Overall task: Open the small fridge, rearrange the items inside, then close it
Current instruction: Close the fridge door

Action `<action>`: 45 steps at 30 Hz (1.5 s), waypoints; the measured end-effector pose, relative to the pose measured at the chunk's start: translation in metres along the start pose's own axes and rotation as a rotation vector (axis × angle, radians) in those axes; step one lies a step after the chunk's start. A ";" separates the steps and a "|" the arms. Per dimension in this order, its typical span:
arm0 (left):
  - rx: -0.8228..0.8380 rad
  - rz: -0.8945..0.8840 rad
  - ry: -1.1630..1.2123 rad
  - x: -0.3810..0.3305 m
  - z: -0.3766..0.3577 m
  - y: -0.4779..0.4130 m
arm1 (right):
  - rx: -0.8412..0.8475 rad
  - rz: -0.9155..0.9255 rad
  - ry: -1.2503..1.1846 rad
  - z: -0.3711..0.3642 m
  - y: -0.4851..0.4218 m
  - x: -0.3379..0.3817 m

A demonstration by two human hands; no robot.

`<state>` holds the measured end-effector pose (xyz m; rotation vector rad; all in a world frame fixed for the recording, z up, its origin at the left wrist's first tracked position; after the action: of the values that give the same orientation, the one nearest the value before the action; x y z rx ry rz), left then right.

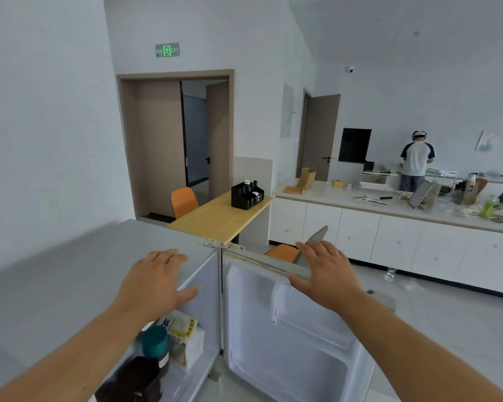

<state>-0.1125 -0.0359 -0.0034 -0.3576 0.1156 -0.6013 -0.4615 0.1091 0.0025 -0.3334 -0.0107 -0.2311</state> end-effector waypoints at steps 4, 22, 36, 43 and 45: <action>0.100 0.065 0.101 0.027 -0.015 0.008 | 0.190 -0.082 0.026 -0.021 0.003 -0.023; 0.070 0.112 0.220 0.035 -0.024 0.007 | 0.111 0.001 -0.032 -0.043 0.022 -0.028; 0.049 0.097 0.213 0.039 -0.032 0.006 | 0.093 -0.051 -0.110 -0.029 0.049 0.020; 0.045 0.103 0.237 0.039 -0.031 0.008 | 0.188 -0.010 -0.075 -0.019 0.060 0.055; 0.050 0.106 0.242 0.040 -0.031 0.008 | 0.208 0.023 -0.066 -0.014 0.062 0.065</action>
<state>-0.0820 -0.0612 -0.0355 -0.2275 0.3489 -0.5402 -0.3842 0.1469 -0.0276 -0.1343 -0.0950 -0.1944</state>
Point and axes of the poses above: each hand's wrist, its own y-axis away from the middle knuckle, its own z-axis out of the back of the hand, x = y × z, the point moved 3 cm from there along -y, towards the middle knuckle, and after that the axes turned 3 degrees about x, right-handed, at the moved point
